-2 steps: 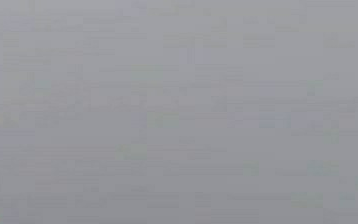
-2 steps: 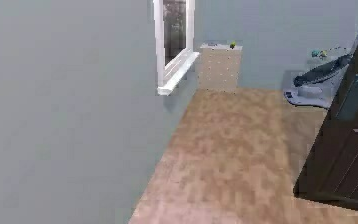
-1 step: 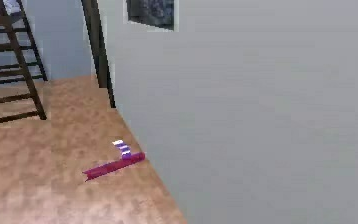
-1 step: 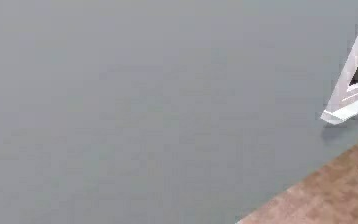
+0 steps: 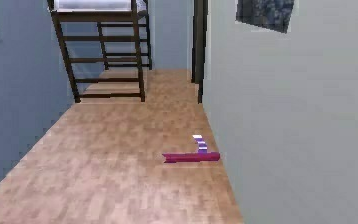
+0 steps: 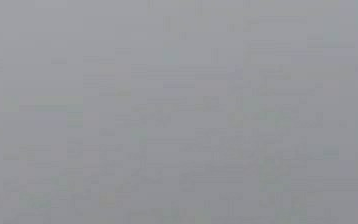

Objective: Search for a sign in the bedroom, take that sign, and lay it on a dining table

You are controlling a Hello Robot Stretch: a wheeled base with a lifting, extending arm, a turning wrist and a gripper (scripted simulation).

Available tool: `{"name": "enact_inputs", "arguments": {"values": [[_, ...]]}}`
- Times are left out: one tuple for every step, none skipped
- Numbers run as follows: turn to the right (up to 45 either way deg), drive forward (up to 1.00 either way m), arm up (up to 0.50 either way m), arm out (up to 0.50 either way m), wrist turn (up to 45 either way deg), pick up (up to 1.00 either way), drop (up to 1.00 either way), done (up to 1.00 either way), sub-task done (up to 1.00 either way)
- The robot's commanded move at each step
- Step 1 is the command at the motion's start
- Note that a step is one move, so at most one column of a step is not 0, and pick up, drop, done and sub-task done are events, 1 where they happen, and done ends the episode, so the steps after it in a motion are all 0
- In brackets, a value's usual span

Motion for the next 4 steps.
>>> {"name": "enact_inputs", "arguments": {"values": [[0.0, 0.75, 0.00, 0.00, 0.0, 0.00, 0.00, 0.00, 0.00], [-45.0, 0.00, 0.00, 0.00, 0.0, 0.00, 0.00, 0.00, 0.00], [-36.0, 0.00, 0.00, 0.00, 0.0, 0.00, 0.00, 0.00, 0.00], [0.0, 0.30, 0.00, 0.00, 0.0, 0.00, 0.00, 0.00, 0.00]]}}
